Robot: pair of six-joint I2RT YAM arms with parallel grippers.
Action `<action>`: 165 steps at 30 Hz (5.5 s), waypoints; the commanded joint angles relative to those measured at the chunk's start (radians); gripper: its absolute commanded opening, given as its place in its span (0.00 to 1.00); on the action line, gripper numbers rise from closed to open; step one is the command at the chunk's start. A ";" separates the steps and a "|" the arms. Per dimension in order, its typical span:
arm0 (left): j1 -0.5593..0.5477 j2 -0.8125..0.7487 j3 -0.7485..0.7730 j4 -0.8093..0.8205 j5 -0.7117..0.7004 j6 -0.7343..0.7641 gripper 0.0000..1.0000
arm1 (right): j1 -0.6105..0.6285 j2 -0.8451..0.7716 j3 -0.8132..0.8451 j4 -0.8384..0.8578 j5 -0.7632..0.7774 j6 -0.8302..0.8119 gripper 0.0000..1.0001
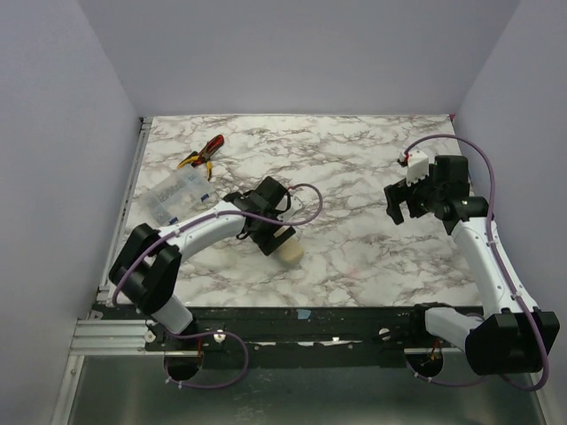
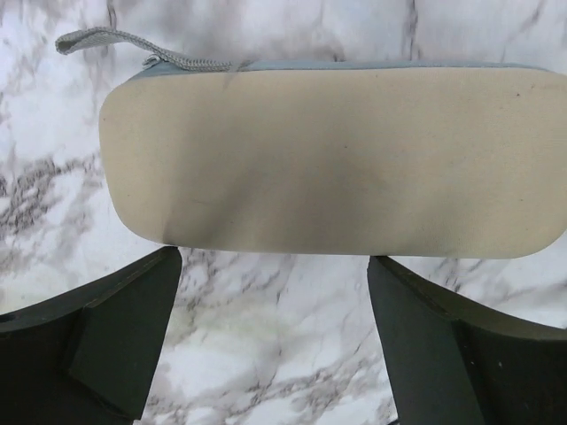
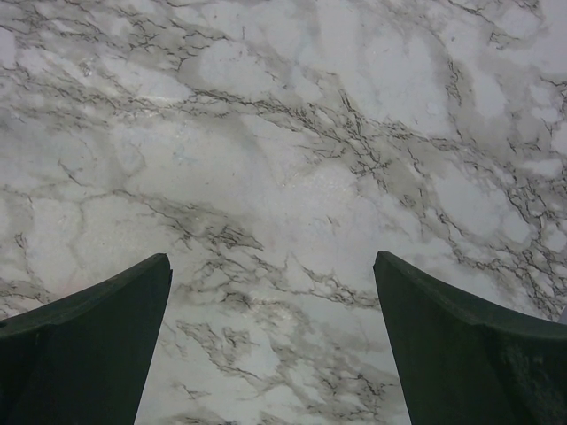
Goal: Open the umbrella
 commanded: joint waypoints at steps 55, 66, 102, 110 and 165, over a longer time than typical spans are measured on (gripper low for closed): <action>0.210 0.072 0.097 -0.016 0.533 -0.266 0.48 | 0.076 0.040 -0.018 -0.217 -0.209 -0.241 0.76; 0.258 -0.470 -0.238 -0.006 0.552 0.400 0.64 | 0.219 0.160 0.022 -0.100 -0.254 -0.038 0.78; -0.025 0.113 0.071 0.307 0.347 0.048 0.42 | 0.134 0.415 0.016 0.160 -0.437 0.641 0.85; 0.026 -0.297 -0.273 0.566 0.442 0.007 0.55 | 0.139 0.476 -0.025 0.297 -0.459 0.777 0.88; -0.008 -0.137 -0.389 0.793 0.516 -0.223 0.49 | 0.155 0.709 0.080 0.377 -0.511 0.703 0.92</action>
